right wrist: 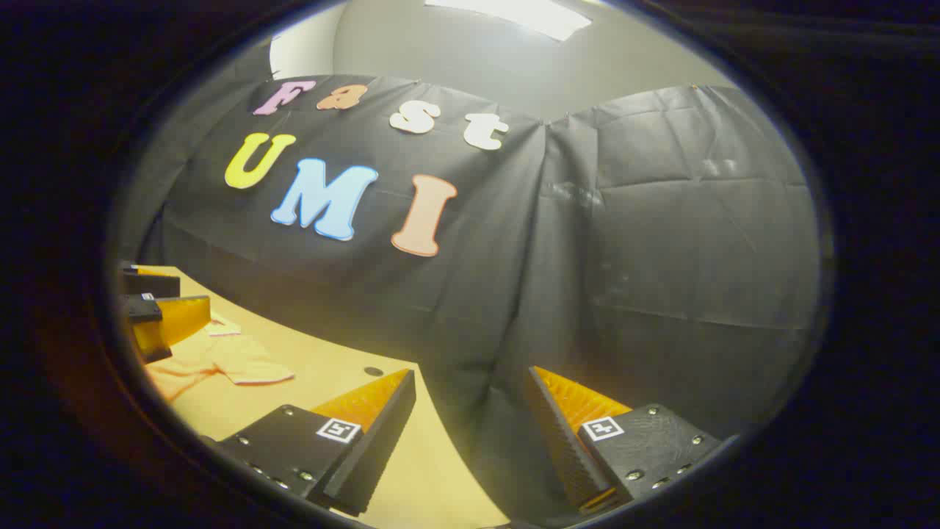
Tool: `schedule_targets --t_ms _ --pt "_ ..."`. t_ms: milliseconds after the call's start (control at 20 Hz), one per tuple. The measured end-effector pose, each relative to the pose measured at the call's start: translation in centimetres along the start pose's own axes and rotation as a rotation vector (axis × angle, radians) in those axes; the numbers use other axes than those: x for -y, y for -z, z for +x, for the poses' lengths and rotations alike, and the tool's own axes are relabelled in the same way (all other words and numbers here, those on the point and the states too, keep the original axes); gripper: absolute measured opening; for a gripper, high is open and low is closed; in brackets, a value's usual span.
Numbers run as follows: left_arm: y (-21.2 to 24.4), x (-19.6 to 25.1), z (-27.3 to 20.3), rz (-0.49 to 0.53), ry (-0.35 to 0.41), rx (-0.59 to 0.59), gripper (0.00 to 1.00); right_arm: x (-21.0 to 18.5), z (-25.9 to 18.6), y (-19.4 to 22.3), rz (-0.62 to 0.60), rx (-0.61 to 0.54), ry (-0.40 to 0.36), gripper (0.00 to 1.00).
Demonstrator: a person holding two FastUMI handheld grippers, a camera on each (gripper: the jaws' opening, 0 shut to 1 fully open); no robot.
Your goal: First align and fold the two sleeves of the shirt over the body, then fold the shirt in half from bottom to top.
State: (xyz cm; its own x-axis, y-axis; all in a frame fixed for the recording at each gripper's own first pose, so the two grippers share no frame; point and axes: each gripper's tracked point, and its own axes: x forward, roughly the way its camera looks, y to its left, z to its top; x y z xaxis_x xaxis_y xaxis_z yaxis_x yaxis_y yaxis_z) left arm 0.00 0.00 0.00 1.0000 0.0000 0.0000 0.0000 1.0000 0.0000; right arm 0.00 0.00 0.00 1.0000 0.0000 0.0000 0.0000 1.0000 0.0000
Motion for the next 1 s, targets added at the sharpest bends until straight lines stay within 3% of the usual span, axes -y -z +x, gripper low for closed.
schedule_targets --t_ms 250,450,650,1000 --pt "-3.3 -15.3 -6.4 0.077 -0.035 -0.088 0.95 -11.6 -4.6 -6.7 0.134 -0.044 -0.038 0.94" --pt "-7.0 -25.4 -8.4 0.124 -0.122 -0.12 0.94 -19.5 -5.2 -11.0 0.186 -0.083 -0.127 0.94" --pt "-9.7 -29.8 -8.6 0.101 -0.169 -0.107 0.95 -23.3 -3.7 -14.3 0.2 -0.04 -0.179 0.94" --pt "-11.1 -32.2 -6.2 0.026 -0.243 -0.08 0.95 -27.5 -0.5 -14.7 0.103 -0.001 -0.303 0.94"
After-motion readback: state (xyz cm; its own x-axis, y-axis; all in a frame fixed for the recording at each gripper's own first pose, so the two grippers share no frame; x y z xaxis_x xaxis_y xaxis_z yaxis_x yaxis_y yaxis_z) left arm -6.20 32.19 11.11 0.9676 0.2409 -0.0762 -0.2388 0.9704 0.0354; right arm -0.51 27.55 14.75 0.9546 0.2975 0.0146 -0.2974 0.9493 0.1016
